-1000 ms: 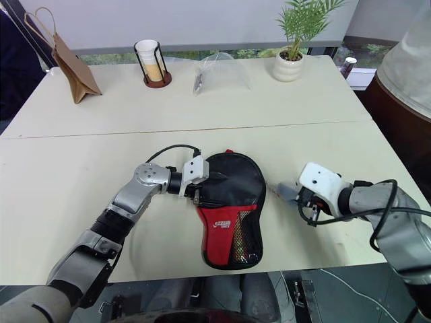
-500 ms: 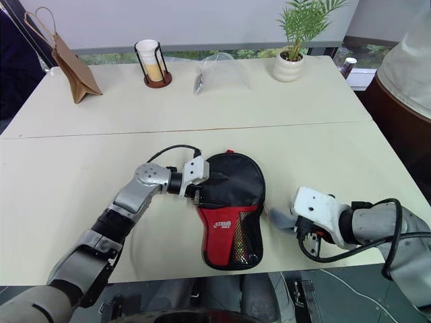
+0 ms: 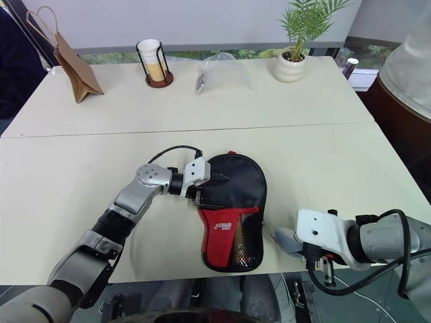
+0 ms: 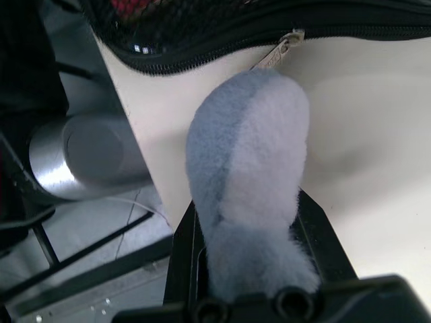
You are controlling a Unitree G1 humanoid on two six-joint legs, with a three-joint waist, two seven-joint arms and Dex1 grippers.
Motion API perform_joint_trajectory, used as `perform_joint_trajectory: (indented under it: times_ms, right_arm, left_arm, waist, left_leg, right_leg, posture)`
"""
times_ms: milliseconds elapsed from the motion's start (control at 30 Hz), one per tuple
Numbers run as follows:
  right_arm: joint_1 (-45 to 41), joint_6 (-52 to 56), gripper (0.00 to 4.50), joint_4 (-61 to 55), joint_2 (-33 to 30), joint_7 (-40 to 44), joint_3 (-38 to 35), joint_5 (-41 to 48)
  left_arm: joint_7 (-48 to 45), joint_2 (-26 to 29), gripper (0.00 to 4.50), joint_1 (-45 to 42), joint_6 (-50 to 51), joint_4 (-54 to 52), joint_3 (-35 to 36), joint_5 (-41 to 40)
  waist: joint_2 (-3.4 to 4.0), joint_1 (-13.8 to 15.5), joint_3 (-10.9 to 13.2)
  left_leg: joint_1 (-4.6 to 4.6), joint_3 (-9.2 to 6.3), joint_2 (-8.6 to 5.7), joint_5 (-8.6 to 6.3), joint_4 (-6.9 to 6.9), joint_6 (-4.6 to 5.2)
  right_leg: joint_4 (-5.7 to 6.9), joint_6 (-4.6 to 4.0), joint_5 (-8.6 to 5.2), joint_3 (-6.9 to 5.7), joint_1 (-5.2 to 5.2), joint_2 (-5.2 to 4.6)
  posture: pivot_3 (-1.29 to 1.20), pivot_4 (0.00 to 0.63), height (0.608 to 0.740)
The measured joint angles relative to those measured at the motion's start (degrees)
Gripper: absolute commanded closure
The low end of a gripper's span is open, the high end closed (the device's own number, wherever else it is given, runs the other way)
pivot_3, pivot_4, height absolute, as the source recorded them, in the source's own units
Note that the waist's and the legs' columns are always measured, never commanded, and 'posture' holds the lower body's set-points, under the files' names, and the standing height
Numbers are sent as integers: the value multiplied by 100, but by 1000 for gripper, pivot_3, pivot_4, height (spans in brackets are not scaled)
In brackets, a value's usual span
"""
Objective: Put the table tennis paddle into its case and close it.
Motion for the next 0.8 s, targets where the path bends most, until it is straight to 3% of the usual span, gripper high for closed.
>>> perform_joint_trajectory:
  times_ms: [333,700,800]
  right_arm:
    - [670,-370,4356,-209,-114,524,-367,-267]
    - [576,-241,4356,-416,-97,661,-484,-285]
    - [203,-172,3052,-261,-109,642,-491,-272]
  left_arm:
    - [37,6,222,91,84,-132,-20,1]
    - [60,8,222,95,93,-130,-22,0]
    - [54,9,222,79,92,-97,-22,0]
  waist:
    - [-1,97,0]
    - [-2,87,0]
    - [-2,78,0]
  left_leg:
    - [-1,2,-1,-4,2,1]
    - [0,3,-1,-13,2,-12]
    - [0,2,-1,-13,3,-13]
  right_leg:
    - [-6,3,-2,-1,4,-4]
    - [-6,4,-3,-1,5,-7]
    - [-7,4,-3,-4,8,-9]
  posture:
    - [0,150,740]
    - [0,150,740]
    - [0,150,740]
